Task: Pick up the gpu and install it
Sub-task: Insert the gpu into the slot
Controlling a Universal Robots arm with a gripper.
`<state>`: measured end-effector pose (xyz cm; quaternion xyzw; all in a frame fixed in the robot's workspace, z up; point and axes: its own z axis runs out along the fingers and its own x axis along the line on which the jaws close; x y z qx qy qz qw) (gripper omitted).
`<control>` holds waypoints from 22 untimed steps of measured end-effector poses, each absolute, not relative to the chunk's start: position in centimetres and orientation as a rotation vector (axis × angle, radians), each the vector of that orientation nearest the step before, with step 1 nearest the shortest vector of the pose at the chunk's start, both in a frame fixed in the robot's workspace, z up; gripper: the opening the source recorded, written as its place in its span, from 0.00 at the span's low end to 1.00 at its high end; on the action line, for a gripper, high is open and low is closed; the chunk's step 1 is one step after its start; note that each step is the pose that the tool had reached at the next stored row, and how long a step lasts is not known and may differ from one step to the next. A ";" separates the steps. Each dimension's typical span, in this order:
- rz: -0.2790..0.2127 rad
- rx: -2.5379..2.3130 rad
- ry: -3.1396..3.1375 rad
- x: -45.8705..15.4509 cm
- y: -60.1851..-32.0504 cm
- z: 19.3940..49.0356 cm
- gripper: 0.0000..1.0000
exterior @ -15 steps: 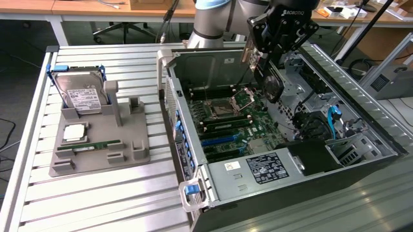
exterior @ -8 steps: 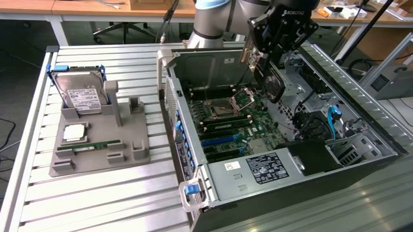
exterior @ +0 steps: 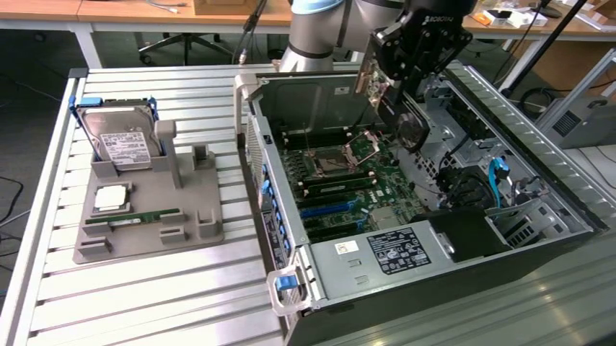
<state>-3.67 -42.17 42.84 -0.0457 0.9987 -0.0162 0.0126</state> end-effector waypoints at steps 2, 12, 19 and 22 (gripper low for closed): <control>-0.050 -0.205 3.109 -3.7 -42.2 42.8 0.27; -0.047 -0.400 3.088 -3.7 -42.2 42.8 0.27; -0.046 -0.500 3.072 -3.7 -42.2 42.8 0.27; -0.045 -0.540 3.065 -3.7 -42.2 42.8 0.27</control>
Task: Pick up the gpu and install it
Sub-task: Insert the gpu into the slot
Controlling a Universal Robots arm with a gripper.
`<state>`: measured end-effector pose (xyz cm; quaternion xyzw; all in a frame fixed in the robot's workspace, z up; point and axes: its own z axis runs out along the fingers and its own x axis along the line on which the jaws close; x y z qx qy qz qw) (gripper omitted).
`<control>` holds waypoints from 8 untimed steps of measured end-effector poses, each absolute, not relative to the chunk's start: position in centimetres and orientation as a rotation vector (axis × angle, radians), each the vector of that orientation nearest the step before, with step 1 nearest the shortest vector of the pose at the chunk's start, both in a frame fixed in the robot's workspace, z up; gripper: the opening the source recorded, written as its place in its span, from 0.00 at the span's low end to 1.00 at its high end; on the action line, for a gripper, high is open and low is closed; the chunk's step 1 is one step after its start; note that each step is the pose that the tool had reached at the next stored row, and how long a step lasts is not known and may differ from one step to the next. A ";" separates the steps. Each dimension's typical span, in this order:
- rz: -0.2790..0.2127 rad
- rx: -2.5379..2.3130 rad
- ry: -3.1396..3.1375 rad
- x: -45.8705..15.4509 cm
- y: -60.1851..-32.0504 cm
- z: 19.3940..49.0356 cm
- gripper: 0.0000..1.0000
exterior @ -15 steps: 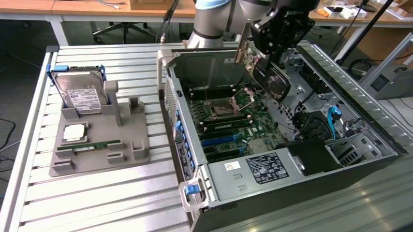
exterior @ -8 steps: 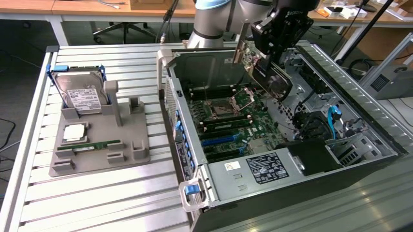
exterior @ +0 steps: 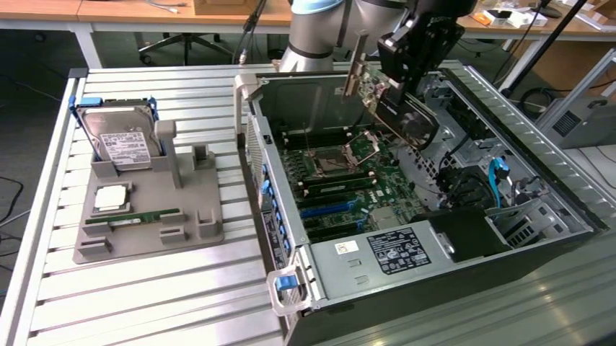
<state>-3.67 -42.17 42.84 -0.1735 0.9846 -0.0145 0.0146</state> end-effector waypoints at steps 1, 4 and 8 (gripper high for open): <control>-0.045 -0.557 3.062 -3.7 -42.2 42.8 0.27; -0.044 -0.591 3.055 -3.7 -42.2 42.8 0.27; -0.044 -0.630 3.047 -3.7 -42.2 42.8 0.27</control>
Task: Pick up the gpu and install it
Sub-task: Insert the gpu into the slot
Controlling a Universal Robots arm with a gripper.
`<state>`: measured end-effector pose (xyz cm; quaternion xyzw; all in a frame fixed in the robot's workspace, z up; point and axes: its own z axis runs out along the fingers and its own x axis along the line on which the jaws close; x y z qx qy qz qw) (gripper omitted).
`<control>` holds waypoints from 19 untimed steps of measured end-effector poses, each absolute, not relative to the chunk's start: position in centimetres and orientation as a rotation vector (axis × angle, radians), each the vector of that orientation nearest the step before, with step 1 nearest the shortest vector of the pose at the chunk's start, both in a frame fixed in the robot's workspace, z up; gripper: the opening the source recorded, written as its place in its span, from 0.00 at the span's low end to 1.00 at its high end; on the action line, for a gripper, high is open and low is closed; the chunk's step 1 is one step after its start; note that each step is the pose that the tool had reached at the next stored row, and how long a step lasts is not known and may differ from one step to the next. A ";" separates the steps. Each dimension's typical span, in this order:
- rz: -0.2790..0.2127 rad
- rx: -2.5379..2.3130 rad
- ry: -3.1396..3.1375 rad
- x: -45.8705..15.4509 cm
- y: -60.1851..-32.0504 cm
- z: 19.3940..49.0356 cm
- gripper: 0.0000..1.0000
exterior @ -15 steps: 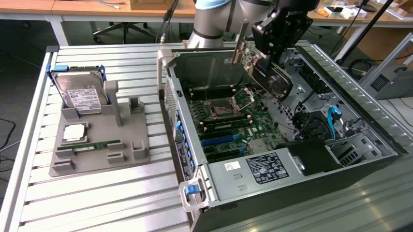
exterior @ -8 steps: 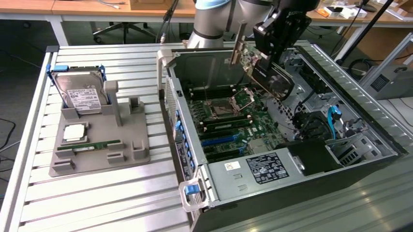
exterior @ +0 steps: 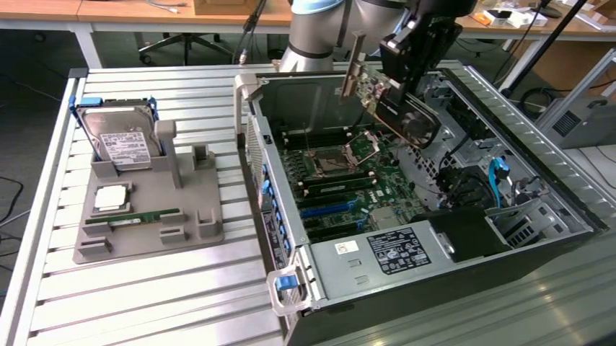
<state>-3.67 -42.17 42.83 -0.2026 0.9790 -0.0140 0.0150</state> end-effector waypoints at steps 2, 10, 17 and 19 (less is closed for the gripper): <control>-0.043 -0.654 3.042 -3.7 -42.2 42.8 0.27; -0.042 -0.741 3.021 -3.7 -42.2 42.8 0.27; -0.040 -0.826 2.998 -3.7 -42.2 42.8 0.27; -0.040 -0.856 2.989 -3.7 -42.2 42.8 0.27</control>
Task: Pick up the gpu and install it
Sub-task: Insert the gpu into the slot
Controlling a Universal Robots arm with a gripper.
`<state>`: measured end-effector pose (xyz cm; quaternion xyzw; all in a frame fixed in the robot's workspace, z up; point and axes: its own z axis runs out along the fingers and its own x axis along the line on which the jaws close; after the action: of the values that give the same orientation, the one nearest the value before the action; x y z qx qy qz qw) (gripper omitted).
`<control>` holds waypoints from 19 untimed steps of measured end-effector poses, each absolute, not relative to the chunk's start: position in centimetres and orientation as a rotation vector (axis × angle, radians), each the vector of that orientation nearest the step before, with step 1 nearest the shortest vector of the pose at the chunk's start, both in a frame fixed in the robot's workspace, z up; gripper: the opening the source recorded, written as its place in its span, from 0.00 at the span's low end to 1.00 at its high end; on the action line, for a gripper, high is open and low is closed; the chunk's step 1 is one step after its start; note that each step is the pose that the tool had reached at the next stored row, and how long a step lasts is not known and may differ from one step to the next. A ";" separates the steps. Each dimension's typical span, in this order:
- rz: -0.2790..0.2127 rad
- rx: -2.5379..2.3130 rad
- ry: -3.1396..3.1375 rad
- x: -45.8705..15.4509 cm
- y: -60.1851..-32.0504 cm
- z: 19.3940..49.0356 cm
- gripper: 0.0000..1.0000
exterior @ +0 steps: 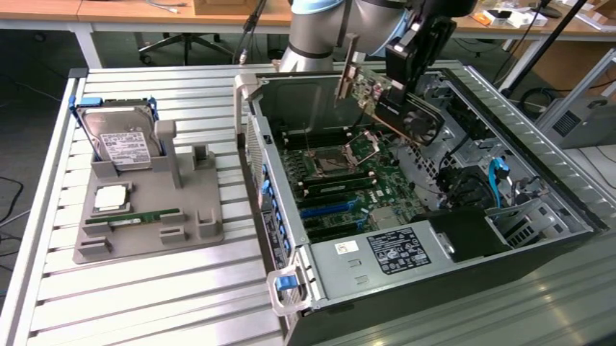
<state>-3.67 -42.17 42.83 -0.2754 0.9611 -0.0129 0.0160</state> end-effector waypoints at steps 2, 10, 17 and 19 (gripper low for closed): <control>-0.040 -0.879 2.982 -3.7 -42.2 42.8 0.27; -0.038 -0.963 2.956 -3.7 -42.2 42.8 0.27; -0.037 -1.030 2.932 -3.7 -42.2 42.8 0.27; -0.037 -1.056 2.923 -3.7 -42.2 42.8 0.27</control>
<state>-3.68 -42.17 42.83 -0.3397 0.9403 -0.0118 0.0169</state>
